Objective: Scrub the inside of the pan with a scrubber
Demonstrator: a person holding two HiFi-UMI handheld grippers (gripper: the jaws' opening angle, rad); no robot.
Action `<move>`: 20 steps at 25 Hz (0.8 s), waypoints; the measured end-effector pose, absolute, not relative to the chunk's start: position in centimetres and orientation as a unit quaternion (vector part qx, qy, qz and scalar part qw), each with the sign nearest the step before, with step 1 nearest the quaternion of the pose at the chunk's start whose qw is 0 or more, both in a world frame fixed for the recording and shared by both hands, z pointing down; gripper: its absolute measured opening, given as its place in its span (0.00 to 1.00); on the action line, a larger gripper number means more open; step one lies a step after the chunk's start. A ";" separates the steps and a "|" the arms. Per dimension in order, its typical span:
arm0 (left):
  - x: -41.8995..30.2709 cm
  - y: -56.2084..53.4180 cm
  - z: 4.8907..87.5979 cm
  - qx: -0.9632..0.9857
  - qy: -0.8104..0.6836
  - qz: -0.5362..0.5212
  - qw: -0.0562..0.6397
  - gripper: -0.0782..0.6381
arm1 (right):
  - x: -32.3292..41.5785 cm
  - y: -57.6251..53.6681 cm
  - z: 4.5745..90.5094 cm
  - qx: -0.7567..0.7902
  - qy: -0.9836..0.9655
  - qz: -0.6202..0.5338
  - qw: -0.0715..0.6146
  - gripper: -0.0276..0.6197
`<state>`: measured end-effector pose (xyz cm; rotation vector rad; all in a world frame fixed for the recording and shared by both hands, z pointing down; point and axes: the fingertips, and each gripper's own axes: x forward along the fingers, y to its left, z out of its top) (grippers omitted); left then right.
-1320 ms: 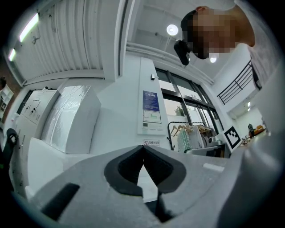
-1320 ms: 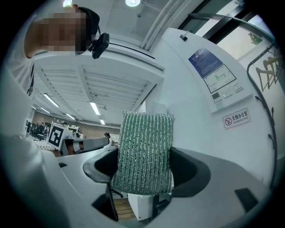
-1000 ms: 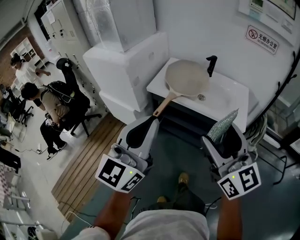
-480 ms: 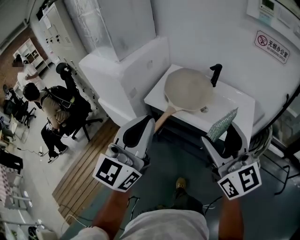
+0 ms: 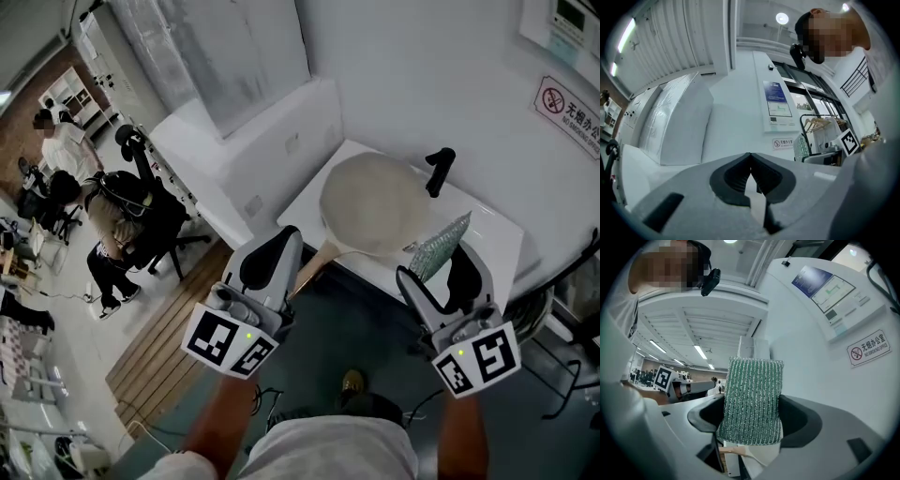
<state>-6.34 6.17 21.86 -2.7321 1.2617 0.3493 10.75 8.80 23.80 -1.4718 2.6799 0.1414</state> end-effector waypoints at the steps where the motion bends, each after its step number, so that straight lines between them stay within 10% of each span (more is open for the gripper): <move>1: -5.9 5.5 21.9 -0.899 0.419 0.113 0.056 0.13 | 11.2 8.0 23.9 -0.477 0.877 0.045 0.041 0.59; 20: -4.3 -3.8 22.5 -0.890 0.446 0.084 0.048 0.13 | 12.3 -1.1 22.4 -0.464 0.883 0.057 0.035 0.59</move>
